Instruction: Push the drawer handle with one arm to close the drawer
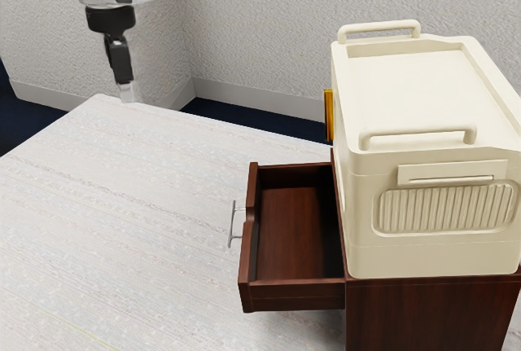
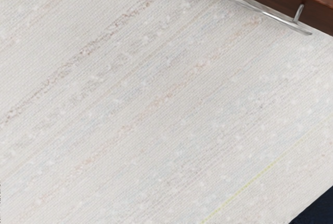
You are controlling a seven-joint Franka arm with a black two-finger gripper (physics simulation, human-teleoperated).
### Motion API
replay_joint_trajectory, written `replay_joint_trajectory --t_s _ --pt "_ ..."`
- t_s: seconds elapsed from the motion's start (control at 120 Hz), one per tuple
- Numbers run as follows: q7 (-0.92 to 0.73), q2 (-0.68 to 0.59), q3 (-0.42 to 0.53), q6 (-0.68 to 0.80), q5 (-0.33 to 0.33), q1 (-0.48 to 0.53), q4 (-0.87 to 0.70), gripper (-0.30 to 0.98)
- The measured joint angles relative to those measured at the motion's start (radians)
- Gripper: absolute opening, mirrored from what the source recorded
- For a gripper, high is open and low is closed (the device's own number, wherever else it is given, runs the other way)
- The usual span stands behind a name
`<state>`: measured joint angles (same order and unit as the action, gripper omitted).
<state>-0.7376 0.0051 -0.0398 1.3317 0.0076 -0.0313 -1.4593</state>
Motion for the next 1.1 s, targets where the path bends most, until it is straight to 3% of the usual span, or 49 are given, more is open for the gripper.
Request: replay_joint_trajectory --t_s 0.208,0.292,0.358,0.458,0.542,0.658,0.817,1.1 --pt "-0.115 -0.001 0.003 -0.006 0.0 0.008 0.015 0.68" --pt "-0.15 -0.169 0.041 -0.049 0.033 0.034 0.161 0.68" --pt "-0.174 -0.32 0.051 -0.126 0.048 0.02 0.181 0.68" --pt "-0.197 -0.378 0.053 -0.228 0.061 0.027 0.081 0.66" --pt "-0.21 -0.375 0.05 -0.239 0.067 0.063 -0.083 0.45" --pt "-0.224 -0.398 0.047 -0.136 0.072 0.1 -0.391 0.18" --pt "-0.26 -0.47 0.032 0.084 0.077 0.144 -0.688 0.01" --pt "-0.293 -0.234 0.029 0.423 0.061 0.146 -0.737 -0.08"
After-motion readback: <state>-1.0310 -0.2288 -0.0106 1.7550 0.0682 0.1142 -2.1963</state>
